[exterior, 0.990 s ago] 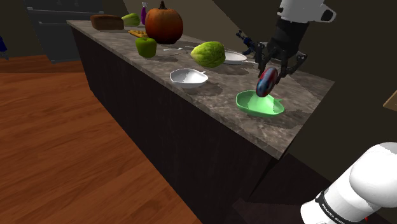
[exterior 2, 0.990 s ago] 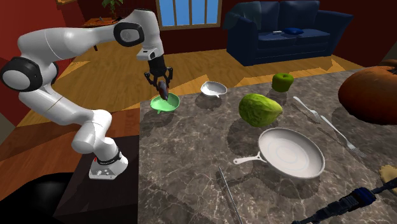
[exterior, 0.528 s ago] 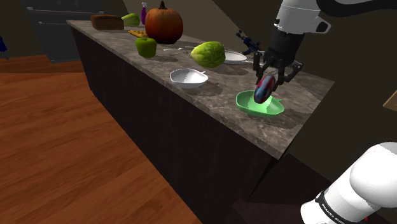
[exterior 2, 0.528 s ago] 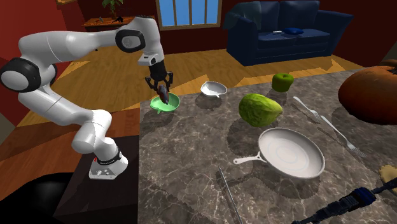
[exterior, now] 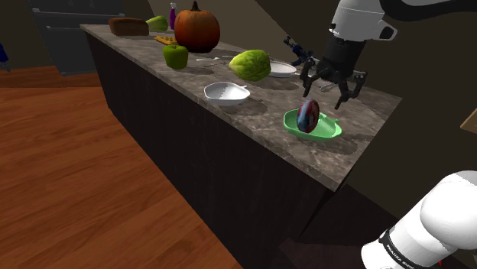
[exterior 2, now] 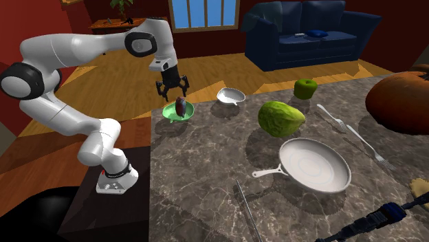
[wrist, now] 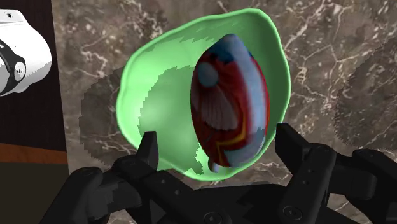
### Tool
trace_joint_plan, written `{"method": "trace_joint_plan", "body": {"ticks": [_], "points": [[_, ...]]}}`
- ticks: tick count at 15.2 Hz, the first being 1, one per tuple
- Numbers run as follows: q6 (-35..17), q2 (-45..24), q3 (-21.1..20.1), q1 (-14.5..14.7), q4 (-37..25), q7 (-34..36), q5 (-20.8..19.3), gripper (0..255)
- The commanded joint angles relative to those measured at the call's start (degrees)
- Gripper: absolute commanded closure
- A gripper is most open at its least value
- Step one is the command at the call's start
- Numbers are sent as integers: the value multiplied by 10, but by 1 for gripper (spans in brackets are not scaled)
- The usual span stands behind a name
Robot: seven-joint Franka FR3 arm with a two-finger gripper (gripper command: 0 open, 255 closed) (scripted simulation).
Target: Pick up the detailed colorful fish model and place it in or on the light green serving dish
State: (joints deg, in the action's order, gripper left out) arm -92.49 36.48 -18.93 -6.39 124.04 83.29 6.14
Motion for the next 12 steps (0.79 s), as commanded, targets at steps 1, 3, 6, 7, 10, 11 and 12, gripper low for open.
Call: {"method": "trace_joint_plan", "body": {"ticks": [1, 3, 6, 7, 10, 11, 12], "points": [[0, 0, 0, 0, 0, 0, 0, 0], [0, 0, 0, 0, 0, 0, 0, 0], [55, -15, 2, -3, -70, 3, -5, 0], [70, -20, 2, -5, -90, 4, -6, 0], [70, -20, 2, -4, -90, 4, -6, 0], [70, -20, 2, -4, -90, 4, -6, 0], [70, -20, 2, -4, -90, 4, -6, 0]]}}
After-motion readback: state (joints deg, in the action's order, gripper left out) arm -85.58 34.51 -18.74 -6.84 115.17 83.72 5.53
